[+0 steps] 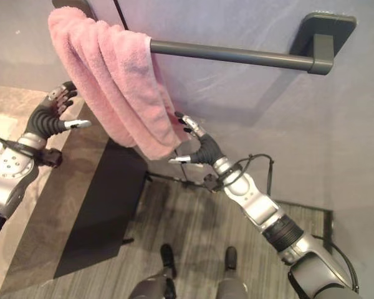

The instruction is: Put brush and paste in cup on sink, flatten towel.

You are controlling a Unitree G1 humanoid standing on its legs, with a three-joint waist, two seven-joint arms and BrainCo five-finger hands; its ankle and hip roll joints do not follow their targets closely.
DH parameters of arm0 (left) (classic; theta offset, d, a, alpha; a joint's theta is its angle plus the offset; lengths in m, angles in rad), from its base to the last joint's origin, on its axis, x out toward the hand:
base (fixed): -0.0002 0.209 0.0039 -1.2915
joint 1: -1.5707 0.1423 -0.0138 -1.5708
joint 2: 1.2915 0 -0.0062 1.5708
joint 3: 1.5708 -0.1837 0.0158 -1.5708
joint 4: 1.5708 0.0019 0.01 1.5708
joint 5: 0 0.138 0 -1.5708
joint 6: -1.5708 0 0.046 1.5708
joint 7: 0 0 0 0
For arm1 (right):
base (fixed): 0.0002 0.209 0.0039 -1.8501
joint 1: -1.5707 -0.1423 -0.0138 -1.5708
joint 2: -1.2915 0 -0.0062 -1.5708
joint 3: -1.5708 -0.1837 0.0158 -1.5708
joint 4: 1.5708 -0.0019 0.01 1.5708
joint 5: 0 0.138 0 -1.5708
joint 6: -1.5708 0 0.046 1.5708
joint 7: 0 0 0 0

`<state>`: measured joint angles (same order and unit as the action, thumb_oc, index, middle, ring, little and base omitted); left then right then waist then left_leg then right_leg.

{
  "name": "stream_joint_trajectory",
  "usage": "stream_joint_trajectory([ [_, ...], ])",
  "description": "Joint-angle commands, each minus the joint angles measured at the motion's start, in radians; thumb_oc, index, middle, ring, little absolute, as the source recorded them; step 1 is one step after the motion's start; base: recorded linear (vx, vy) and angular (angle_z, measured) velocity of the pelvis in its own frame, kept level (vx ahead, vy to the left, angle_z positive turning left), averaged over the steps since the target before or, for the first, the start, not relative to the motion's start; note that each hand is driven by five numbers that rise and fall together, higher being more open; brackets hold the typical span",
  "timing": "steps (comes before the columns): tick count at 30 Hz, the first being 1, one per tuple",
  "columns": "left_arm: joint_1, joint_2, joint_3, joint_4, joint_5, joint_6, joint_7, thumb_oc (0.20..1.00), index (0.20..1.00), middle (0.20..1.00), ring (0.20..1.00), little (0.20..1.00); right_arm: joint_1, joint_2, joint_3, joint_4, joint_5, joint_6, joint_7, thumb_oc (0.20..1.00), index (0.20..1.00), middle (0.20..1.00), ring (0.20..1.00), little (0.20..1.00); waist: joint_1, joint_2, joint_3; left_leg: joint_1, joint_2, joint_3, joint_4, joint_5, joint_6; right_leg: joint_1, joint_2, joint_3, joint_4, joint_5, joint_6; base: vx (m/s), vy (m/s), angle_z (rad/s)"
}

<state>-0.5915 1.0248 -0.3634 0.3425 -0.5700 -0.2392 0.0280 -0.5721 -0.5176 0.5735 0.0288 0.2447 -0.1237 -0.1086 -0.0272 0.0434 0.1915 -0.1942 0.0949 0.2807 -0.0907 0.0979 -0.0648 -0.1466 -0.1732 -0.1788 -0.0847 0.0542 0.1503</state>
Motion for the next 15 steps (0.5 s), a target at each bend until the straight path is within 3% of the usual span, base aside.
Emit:
stream_joint_trajectory([
  [1,-0.113,0.087,-0.025,0.041,0.001,-0.033,0.034,1.0,1.0,1.0,1.0,1.0,-0.072,0.043,0.024,-0.004,0.054,-0.031,-0.012,1.0,1.0,1.0,1.0,1.0,-0.014,-0.035,-0.032,-0.02,0.004,-0.018,0.003,0.018,-0.043,-0.033,-0.1,0.078,-0.003,0.098,0.08,0.0,0.0,0.0],
  [15,-0.295,0.011,-0.124,0.123,-0.039,-0.035,0.075,1.0,1.0,1.0,1.0,1.0,-0.135,0.055,0.063,0.005,0.084,-0.034,-0.034,1.0,1.0,1.0,1.0,1.0,-0.021,-0.043,0.003,-0.054,0.012,-0.028,0.003,0.027,-0.044,-0.07,-0.089,0.087,-0.003,0.102,0.072,0.0,0.001,0.0],
])
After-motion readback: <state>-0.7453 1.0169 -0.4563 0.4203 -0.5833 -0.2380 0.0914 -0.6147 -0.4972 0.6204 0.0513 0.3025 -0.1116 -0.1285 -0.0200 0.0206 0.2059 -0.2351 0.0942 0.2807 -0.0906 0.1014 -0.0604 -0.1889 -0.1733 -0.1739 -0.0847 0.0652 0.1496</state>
